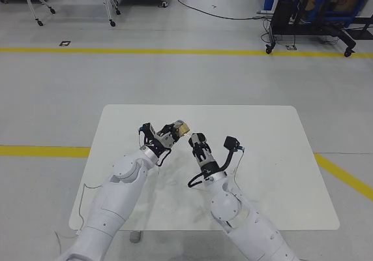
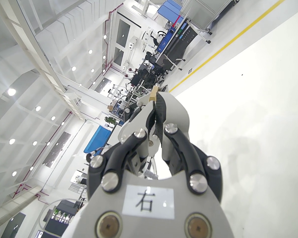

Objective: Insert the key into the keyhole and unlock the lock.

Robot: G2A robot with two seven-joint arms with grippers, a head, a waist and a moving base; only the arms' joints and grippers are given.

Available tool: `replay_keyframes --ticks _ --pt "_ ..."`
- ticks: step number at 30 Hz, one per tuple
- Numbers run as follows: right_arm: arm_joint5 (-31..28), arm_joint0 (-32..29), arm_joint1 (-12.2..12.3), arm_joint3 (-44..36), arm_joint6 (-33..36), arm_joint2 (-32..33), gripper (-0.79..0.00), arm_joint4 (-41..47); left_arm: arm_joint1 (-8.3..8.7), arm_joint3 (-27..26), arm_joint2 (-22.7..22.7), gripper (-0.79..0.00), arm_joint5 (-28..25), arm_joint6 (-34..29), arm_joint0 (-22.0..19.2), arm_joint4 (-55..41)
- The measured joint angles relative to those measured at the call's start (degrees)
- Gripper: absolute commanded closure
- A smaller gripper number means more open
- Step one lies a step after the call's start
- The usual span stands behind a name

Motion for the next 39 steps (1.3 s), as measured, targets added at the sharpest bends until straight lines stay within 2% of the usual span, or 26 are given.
replay_keyframes --ticks 28,34,39 --pt "-3.46 -1.7 -1.21 0.2 2.91 0.03 0.0 -4.16 -0.15 -0.28 -0.56 0.0 0.56 1.01 0.22 0.28" --pt "-4.61 -3.08 -0.89 -1.79 -0.76 2.02 0.0 -9.36 -0.13 -0.31 -0.61 0.0 0.9 1.44 0.21 1.1" --pt "-0.66 -3.02 -0.82 -1.78 -2.27 2.59 0.0 -16.42 -0.11 -0.48 -0.56 0.0 0.96 1.61 0.25 1.87"
